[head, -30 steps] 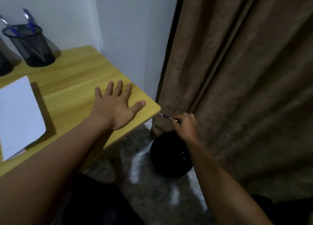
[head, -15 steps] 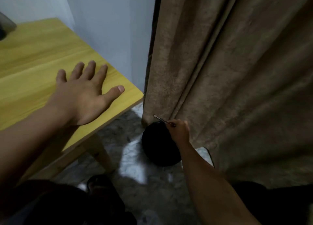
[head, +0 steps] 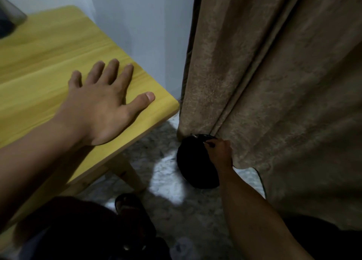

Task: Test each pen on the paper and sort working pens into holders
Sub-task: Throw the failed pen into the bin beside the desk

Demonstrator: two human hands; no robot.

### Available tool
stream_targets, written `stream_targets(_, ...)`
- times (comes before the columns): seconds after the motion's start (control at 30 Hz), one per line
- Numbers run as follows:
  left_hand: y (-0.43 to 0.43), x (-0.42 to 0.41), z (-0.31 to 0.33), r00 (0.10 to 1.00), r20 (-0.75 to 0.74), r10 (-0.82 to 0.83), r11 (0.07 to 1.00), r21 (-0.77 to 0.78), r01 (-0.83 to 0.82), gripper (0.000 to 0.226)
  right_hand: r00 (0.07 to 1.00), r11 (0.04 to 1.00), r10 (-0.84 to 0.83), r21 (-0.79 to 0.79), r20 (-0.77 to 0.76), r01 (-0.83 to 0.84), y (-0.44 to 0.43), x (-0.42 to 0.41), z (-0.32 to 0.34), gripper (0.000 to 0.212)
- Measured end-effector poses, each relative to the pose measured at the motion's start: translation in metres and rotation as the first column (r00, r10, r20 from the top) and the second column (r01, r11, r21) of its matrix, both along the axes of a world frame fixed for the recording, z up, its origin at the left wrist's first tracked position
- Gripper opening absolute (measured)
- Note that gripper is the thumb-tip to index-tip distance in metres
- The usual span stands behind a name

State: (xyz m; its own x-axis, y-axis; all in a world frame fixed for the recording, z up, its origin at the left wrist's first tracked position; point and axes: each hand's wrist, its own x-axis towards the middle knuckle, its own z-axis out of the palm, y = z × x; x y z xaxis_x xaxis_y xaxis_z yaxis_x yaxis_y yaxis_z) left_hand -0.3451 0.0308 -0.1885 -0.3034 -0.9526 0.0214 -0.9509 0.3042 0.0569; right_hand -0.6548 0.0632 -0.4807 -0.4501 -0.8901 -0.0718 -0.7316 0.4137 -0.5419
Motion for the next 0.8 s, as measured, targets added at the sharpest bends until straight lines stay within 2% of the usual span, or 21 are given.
stream_targets(0.27, 0.000, 0.000, -0.001, 1.000, 0.003, -0.005, 1.000, -0.009, 0.005, 0.095, 1.000, 1.000, -0.009, -0.004, 0.003, 0.009, 0.002, -0.003, 0.006, 0.026)
stream_targets(0.37, 0.000, 0.000, -0.001, 1.000, 0.003, 0.003, 1.000, 0.000, -0.003, 0.096, 0.999, 0.999, 0.023, -0.024, 0.038, -0.022, 0.003, -0.004, 0.026, 0.023)
stream_targets(0.47, 0.001, -0.001, 0.001, 1.000, 0.019, 0.011, 1.000, 0.019, -0.012, 0.097, 0.996, 0.996, 0.086, -0.011, 0.007, -0.086, 0.001, -0.004, 0.055, 0.021)
stream_targets(0.63, 0.005, -0.003, 0.007, 0.999, 0.024, 0.029, 0.995, 0.091, -0.031, 0.095, 0.971, 0.972, 0.235, 0.030, -0.042, -0.233, -0.006, 0.004, 0.138, 0.042)
stream_targets(0.73, -0.002, 0.001, 0.016, 1.000, 0.002, -0.010, 0.985, 0.171, 0.010, 0.089, 0.936, 0.941, 0.336, -0.007, -0.109, -0.338, -0.010, 0.018, 0.207, 0.044)
stream_targets(0.8, -0.009, 0.009, 0.028, 0.996, -0.079, -0.047, 0.980, 0.191, 0.062, 0.085, 0.906, 0.917, 0.388, -0.026, -0.171, -0.398, -0.013, 0.032, 0.250, 0.045)
